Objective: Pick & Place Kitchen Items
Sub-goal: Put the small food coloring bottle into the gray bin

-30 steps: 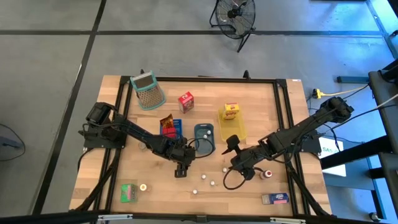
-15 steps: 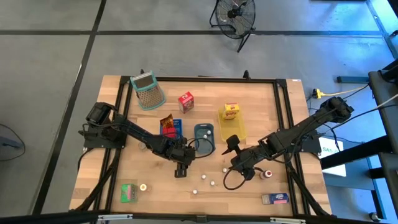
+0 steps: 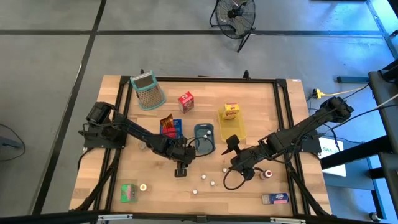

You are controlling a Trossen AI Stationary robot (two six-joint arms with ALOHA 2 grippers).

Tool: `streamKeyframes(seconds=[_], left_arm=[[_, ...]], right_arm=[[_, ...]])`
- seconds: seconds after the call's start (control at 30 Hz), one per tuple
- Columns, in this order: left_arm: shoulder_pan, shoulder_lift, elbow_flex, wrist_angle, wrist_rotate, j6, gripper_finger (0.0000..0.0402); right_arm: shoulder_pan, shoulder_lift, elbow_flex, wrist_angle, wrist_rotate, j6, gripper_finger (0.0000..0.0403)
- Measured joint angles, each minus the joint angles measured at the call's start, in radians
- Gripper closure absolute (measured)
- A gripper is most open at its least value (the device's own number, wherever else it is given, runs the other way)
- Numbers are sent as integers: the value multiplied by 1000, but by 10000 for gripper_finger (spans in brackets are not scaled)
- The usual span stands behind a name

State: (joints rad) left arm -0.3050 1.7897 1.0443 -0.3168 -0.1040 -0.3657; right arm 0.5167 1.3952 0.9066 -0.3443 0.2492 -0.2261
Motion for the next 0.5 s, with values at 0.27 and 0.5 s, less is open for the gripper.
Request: streamKeyframes(seconds=[0.27, 0.5], left_arm=[[0, 0, 0, -1, 0, 23, 316], [0, 0, 0, 1, 8, 30, 339]], right_arm=[[0, 0, 0, 16, 0, -2, 71], [0, 0, 0, 20, 0, -2, 71]])
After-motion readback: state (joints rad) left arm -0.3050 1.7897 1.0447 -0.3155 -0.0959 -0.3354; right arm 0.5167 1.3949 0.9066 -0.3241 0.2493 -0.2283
